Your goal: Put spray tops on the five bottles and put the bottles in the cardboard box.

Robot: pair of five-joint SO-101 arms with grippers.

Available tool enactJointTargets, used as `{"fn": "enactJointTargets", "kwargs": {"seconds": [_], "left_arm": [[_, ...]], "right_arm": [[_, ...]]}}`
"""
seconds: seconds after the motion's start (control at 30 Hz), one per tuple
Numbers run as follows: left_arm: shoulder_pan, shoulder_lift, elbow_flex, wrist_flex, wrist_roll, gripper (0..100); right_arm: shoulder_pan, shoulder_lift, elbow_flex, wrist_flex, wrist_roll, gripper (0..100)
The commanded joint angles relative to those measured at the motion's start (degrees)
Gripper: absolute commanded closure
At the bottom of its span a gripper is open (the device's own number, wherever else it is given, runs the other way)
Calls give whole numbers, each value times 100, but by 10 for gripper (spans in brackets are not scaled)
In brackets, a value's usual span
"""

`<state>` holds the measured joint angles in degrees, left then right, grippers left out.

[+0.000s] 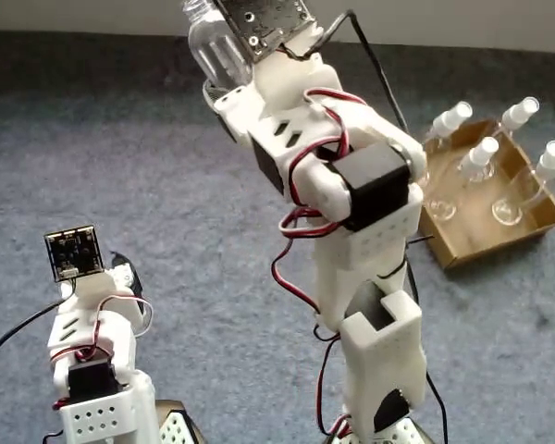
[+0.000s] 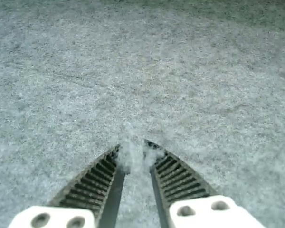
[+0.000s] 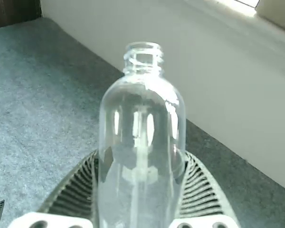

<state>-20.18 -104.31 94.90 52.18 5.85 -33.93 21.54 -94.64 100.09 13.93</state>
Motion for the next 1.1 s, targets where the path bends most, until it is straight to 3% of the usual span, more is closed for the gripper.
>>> {"fn": "enactJointTargets", "kwargs": {"seconds": [0.0,0.63,0.9,1.07], "left_arm": [[171,-57,-22,-123,-62,990],[171,-57,-13,-114,-70,990],[171,-57,-4,-114,-70,990],[171,-57,-4,-114,-70,989]], "right_arm": [[75,-541,-611,127,-62,976],[92,-1464,-611,127,-79,977],[998,-1763,-602,127,-70,977],[1112,-2167,-374,127,-62,977]]}}
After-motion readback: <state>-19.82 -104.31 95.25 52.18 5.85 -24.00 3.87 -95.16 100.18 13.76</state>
